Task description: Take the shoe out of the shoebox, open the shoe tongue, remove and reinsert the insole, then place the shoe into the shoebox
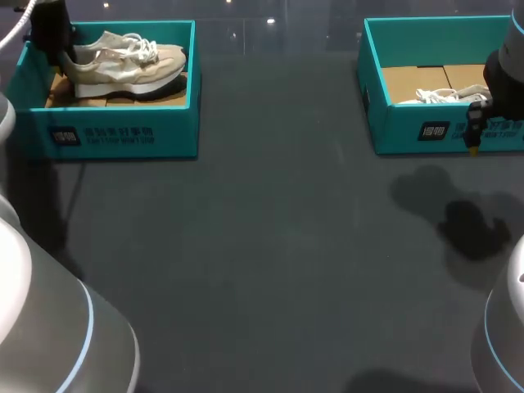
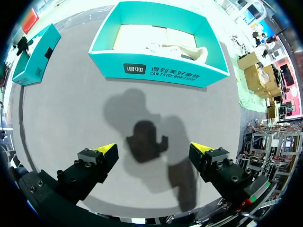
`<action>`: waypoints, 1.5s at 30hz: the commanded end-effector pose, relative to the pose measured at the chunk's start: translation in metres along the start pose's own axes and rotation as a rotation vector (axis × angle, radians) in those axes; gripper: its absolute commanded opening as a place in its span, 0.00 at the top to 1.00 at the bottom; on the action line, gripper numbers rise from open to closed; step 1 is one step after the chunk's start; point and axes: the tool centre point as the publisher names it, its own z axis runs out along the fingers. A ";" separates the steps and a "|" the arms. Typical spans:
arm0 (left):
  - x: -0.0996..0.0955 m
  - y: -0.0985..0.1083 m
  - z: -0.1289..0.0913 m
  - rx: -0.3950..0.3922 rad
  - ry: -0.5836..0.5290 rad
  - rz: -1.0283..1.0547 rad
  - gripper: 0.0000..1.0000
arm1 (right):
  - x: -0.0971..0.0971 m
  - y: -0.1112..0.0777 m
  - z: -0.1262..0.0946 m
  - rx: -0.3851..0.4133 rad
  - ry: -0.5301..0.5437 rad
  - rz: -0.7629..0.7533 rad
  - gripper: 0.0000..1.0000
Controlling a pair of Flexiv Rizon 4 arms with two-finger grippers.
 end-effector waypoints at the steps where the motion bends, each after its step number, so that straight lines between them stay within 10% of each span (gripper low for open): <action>1: 0.008 -0.004 -0.011 -0.007 -0.017 0.002 1.00 | 0.000 -0.001 0.000 -0.001 -0.001 0.001 0.00; 12: 0.022 -0.012 -0.038 -0.042 -0.047 -0.004 1.00 | 0.000 -0.001 0.000 -0.001 -0.001 0.001 0.00; 45: 0.021 -0.085 -0.215 -0.139 0.030 0.026 1.00 | 0.000 -0.001 0.000 -0.001 -0.001 0.001 0.00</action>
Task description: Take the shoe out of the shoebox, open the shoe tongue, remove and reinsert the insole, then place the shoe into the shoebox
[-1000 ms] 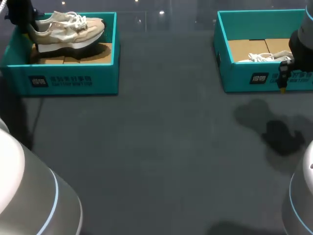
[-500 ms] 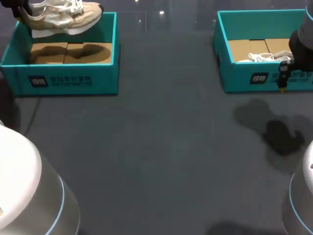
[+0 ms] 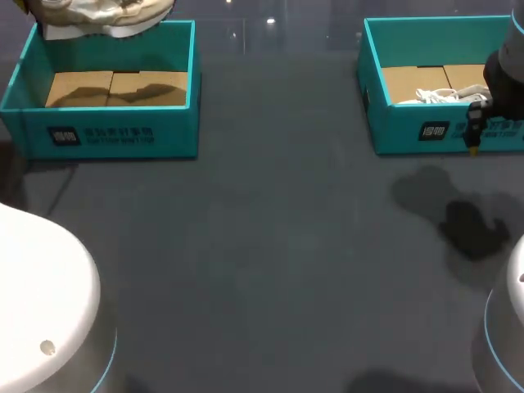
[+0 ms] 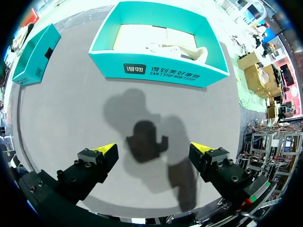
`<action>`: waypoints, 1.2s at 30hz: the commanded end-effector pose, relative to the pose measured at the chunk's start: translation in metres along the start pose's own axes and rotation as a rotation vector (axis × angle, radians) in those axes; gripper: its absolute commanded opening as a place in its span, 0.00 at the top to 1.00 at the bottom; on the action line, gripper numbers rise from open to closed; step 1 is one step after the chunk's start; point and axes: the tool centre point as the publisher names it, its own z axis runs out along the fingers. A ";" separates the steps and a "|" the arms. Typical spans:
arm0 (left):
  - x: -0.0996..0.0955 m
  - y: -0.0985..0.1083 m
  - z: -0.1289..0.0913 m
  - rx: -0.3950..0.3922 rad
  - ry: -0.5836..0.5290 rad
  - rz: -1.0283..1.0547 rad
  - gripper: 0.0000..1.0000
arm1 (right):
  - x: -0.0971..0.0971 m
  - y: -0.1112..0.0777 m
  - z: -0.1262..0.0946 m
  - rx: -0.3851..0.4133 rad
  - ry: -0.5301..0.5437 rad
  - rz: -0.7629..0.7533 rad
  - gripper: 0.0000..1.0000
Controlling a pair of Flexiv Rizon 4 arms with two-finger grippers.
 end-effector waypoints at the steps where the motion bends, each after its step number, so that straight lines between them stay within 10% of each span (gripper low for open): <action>1: 0.004 -0.028 -0.024 -0.058 0.000 0.000 1.00 | 0.000 -0.001 0.000 -0.001 -0.001 0.001 0.00; 10: 0.004 -0.028 -0.024 -0.058 0.000 0.000 1.00 | 0.000 -0.001 0.000 -0.001 -0.001 0.001 0.00; 30: -0.031 -0.211 -0.101 -0.124 0.035 -0.004 1.00 | 0.000 -0.001 0.000 -0.001 -0.001 0.001 0.00; 36: -0.031 -0.211 -0.101 -0.124 0.035 -0.004 1.00 | 0.000 -0.001 0.000 -0.001 -0.001 0.001 0.00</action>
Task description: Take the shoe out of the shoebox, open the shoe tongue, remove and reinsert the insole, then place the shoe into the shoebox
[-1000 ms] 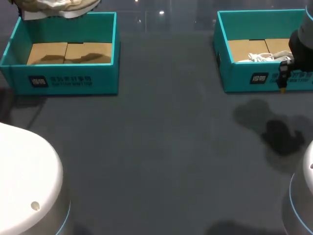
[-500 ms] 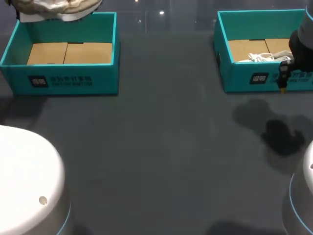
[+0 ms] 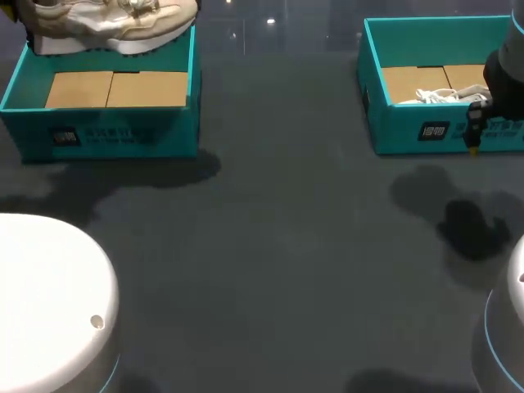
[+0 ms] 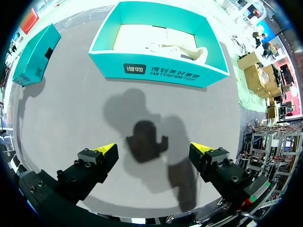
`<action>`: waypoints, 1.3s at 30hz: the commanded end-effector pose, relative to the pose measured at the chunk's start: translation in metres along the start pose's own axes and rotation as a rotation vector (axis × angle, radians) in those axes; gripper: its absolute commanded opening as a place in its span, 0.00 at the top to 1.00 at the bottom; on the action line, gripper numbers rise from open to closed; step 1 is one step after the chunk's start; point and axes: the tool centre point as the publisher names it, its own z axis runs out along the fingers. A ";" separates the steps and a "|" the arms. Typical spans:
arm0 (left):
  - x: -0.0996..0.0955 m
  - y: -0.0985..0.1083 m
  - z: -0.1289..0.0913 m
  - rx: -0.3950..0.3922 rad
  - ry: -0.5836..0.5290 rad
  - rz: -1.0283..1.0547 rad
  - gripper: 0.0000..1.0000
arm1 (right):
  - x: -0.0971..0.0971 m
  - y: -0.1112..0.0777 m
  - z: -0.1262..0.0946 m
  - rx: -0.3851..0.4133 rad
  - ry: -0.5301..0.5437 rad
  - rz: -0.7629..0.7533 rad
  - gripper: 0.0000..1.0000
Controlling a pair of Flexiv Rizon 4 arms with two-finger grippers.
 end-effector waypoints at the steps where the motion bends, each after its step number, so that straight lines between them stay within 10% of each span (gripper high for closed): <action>1: 0.003 -0.025 -0.001 -0.148 -0.006 0.000 1.00 | 0.000 -0.001 0.000 -0.001 -0.001 0.001 0.00; 6: 0.003 -0.025 -0.001 -0.148 -0.006 0.000 1.00 | 0.000 -0.001 0.000 -0.001 -0.001 0.001 0.00; 22: -0.059 -0.180 -0.008 -0.093 -0.010 0.026 1.00 | 0.000 -0.001 0.000 -0.001 -0.001 0.001 0.00; 39: -0.081 -0.202 0.012 -0.102 0.002 0.027 1.00 | 0.000 -0.001 0.000 -0.001 -0.001 0.001 0.00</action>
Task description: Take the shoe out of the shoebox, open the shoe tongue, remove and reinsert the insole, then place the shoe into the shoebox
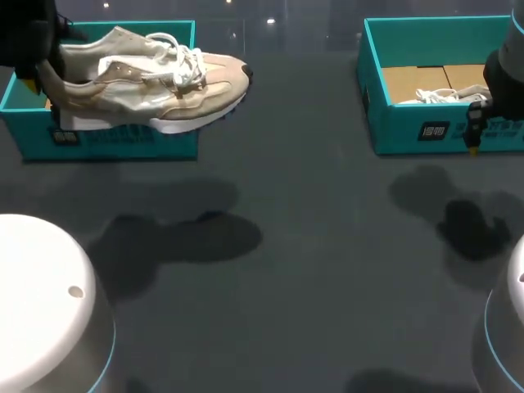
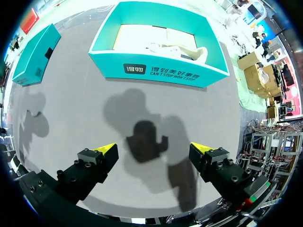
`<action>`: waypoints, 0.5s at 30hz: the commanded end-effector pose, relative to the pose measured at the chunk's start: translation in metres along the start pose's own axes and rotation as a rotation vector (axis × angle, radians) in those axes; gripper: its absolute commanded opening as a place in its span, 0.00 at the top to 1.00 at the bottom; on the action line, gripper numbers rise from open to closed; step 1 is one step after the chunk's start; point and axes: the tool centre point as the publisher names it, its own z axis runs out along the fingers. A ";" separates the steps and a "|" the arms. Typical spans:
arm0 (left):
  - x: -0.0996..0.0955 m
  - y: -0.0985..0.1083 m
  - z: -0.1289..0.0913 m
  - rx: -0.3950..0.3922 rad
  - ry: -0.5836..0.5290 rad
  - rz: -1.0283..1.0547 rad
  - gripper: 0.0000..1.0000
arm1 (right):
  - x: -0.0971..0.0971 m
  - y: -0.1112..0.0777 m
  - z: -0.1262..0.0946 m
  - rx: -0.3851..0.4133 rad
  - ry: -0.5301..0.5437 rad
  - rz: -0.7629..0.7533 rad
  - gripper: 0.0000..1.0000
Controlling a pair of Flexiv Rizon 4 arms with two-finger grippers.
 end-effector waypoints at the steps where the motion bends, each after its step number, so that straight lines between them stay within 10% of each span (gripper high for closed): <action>1: -0.024 -0.022 0.018 -0.045 -0.002 0.009 1.00 | 0.000 -0.001 0.000 -0.001 -0.001 0.001 0.00; 15: -0.089 -0.076 0.052 0.081 -0.001 0.160 1.00 | 0.000 -0.001 0.000 -0.001 -0.001 0.001 0.00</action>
